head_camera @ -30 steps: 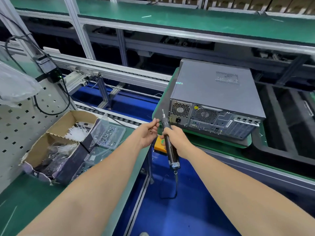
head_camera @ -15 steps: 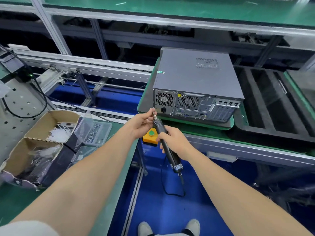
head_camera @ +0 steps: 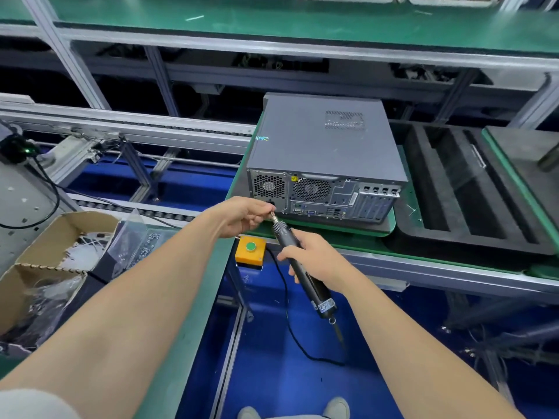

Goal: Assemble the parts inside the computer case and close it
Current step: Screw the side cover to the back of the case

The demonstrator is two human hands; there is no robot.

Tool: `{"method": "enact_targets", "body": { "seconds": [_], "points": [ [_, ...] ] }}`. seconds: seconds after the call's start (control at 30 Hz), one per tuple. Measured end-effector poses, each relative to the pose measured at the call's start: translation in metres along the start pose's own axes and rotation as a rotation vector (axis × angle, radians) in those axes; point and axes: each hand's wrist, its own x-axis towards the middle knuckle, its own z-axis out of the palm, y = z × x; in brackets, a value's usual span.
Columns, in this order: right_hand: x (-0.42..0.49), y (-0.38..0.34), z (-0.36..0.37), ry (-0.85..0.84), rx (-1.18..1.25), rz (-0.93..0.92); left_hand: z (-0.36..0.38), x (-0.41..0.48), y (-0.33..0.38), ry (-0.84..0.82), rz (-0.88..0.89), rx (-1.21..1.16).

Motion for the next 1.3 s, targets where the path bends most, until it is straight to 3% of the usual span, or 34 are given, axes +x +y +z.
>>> {"method": "enact_targets", "body": {
  "seconds": [0.17,0.37,0.67,0.87,1.3],
  "points": [
    [-0.006,-0.001,-0.010,0.080,0.453,0.001,0.055,0.024,0.003,-0.061,-0.025,-0.351],
    [-0.024,0.009,-0.037,0.171,0.726,0.009,0.133,0.052,0.007,0.007,-0.047,-0.389],
    [-0.050,0.023,-0.091,0.334,0.697,-0.042,0.213,0.067,0.018,-0.033,-0.067,-0.335],
    [-0.063,0.036,-0.108,0.263,0.598,-0.167,0.244,0.078,0.016,-0.038,-0.061,-0.325],
    [-0.074,0.047,-0.140,0.305,0.442,-0.162,0.275,0.089,0.014,0.037,-0.056,-0.336]
  ]
}}
